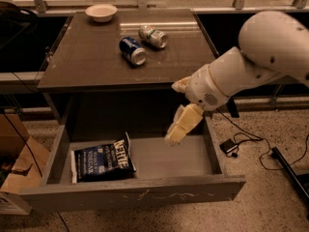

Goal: Pick blue chip bag from top drawer and place on counter

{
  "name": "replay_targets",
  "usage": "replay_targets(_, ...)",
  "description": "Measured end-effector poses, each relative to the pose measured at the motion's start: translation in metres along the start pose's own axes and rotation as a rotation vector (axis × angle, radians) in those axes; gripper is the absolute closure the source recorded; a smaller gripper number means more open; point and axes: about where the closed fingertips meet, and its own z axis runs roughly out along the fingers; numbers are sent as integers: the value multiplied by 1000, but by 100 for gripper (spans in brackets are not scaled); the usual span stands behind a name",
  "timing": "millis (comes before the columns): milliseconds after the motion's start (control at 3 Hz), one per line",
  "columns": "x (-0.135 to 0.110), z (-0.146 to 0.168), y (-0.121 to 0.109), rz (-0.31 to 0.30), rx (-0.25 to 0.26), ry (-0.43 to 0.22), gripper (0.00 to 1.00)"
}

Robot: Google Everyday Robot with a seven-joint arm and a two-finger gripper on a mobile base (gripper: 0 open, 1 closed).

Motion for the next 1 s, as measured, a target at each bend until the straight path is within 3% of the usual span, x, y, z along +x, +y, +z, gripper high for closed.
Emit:
replay_targets(667, -33, 105, 6, -48, -117, -108, 0)
replay_targets(1000, -48, 152, 10, -58, -112, -148, 0)
